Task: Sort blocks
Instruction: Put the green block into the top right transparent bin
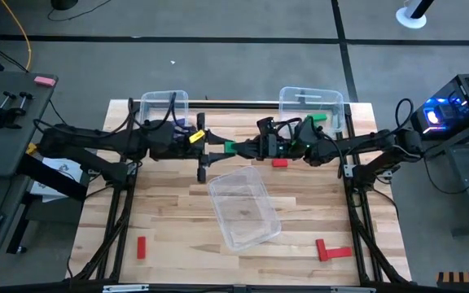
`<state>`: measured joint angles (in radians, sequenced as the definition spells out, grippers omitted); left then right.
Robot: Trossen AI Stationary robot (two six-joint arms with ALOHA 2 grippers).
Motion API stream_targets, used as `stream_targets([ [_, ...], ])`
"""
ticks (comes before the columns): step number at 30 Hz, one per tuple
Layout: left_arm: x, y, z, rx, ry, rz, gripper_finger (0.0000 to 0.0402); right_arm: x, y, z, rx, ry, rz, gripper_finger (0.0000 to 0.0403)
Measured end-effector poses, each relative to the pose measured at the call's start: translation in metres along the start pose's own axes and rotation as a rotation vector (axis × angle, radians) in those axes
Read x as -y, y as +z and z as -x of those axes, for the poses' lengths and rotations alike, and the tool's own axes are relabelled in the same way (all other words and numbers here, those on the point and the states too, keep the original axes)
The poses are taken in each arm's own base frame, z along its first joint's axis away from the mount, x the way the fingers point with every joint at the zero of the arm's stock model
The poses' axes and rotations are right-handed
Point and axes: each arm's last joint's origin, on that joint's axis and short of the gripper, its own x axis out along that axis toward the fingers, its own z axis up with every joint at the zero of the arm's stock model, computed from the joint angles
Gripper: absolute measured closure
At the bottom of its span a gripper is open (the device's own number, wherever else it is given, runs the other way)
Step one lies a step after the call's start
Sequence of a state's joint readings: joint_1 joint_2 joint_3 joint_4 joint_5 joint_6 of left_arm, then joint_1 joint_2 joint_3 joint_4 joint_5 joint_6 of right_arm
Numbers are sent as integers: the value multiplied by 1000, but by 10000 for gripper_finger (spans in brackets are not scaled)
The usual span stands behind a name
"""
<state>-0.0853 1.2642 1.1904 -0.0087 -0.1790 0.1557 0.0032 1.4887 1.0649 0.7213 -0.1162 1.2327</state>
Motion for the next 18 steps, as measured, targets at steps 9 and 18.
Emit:
stream_targets([
  [9, 2, -2, -5, -2, -5, -5, 292, 3, -2, 0, -14, -34, -4, 232],
  [18, 1, -1, -6, 16, -1, -70, 263, 2, -2, 0, -13, -32, 6, 270],
])
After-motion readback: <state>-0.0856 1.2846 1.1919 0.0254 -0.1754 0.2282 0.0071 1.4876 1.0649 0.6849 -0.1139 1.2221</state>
